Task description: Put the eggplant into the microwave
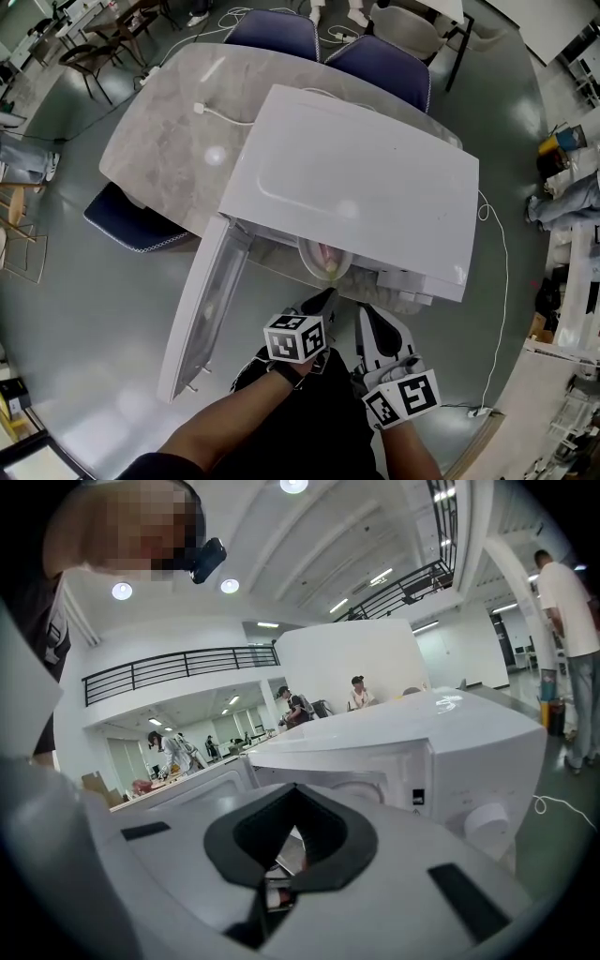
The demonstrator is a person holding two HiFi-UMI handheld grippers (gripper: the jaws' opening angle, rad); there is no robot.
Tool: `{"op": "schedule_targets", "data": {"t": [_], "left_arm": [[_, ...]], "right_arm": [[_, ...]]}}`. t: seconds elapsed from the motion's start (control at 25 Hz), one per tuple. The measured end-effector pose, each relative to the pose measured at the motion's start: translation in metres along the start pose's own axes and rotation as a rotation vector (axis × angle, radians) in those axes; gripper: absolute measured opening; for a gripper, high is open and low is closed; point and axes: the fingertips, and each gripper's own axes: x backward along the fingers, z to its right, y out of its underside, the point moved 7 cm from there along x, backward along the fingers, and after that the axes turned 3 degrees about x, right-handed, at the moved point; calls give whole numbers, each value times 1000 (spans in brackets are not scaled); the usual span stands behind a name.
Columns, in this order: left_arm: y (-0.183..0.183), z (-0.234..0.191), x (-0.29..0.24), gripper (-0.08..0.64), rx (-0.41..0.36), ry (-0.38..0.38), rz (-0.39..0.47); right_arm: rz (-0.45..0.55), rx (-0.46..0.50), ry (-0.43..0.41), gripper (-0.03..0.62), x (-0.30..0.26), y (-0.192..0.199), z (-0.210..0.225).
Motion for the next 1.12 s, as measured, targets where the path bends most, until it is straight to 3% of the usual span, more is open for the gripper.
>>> {"op": "schedule_targets", "data": {"t": [0.36,1.12], "left_arm": [[-12,-7,-15,9,-30,-24,9],[-56,-25,-37,9,39,-17,72]], "right_arm": [[-4,2,5,2,-2,5,1],[-4,4,1,2,-13,9,9]]}}
